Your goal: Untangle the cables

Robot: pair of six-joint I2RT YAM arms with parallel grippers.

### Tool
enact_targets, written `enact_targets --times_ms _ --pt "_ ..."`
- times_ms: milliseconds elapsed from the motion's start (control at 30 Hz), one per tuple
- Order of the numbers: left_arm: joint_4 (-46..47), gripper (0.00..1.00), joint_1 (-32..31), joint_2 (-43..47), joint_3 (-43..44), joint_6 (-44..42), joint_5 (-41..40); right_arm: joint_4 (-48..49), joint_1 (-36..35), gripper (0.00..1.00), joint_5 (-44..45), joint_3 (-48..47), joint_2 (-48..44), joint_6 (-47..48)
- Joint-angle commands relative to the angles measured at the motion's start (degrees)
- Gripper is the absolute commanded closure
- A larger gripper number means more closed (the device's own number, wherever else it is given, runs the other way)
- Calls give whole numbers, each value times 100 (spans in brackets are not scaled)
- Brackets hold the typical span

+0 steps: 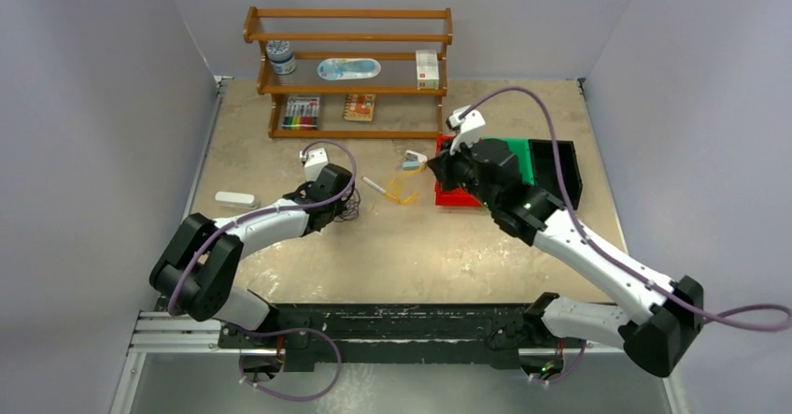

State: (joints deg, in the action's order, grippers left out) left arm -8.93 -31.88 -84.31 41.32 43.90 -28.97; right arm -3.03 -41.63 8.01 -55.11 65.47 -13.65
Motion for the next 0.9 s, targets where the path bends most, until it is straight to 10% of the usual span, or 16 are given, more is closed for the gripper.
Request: enact_targets --times_ms 0,467,867 --pt "246 87 41 -5 -103 -48 -151 80 -12 100 564 -753 -532 539" --pt "331 89 41 -146 -203 -58 -176 498 -12 100 771 -1874 -992 1540" --pt "-354 52 41 1174 64 -147 6 684 -12 100 672 -1604 -867 1565"
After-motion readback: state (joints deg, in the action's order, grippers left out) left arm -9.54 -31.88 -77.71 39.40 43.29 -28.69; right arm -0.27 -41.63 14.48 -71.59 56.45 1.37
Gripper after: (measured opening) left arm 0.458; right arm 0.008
